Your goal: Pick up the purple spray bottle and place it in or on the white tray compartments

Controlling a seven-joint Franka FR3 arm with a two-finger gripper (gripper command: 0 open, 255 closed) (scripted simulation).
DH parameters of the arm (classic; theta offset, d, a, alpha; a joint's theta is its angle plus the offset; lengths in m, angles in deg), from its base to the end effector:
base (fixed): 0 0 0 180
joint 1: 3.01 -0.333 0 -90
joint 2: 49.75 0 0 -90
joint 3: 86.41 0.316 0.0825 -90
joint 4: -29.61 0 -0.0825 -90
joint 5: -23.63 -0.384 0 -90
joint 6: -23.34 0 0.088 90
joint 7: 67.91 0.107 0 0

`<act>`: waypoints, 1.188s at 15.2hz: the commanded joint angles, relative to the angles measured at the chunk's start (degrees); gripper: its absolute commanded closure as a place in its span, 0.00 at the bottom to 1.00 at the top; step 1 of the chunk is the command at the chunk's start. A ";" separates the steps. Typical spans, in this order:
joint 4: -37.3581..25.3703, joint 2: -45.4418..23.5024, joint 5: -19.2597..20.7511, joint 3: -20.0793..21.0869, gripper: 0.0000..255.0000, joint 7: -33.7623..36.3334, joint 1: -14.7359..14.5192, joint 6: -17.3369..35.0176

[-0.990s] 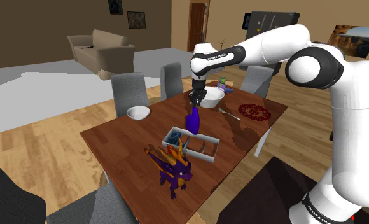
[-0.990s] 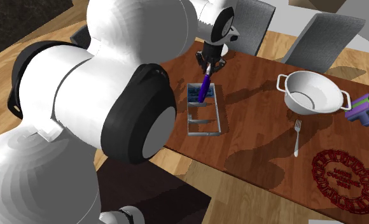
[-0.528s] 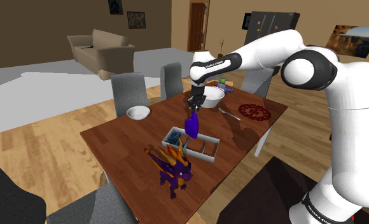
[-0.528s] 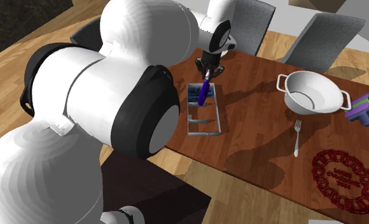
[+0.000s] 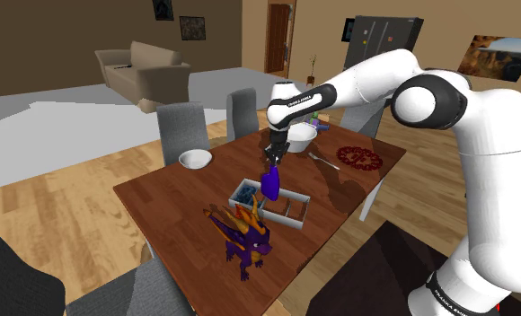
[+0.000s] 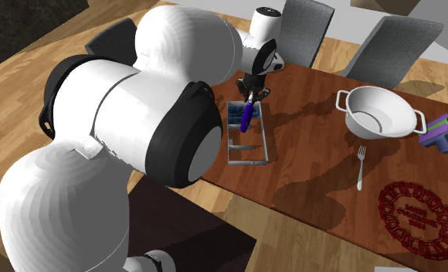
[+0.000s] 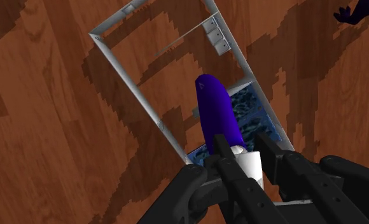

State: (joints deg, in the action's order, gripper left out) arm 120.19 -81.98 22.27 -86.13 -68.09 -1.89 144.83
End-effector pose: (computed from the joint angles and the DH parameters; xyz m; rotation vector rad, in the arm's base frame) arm 0.6912 -0.0095 0.3086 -3.1182 0.0388 0.0356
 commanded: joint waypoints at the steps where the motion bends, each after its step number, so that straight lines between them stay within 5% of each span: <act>1: 0.07 -0.13 0.00 0.01 1.00 0.02 -0.02 0.24; 6: 0.07 -0.13 0.00 0.01 1.00 0.02 -0.02 0.24; 7: 0.07 -0.11 0.00 0.01 0.00 0.03 -0.03 0.23; 12: 0.07 -0.13 0.00 0.01 0.00 0.02 -0.02 0.24; 18: -2.98 2.72 0.04 -0.03 0.00 0.05 0.06 -5.65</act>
State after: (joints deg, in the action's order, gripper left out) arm 117.59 -79.25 22.31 -86.15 -68.00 -1.86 139.62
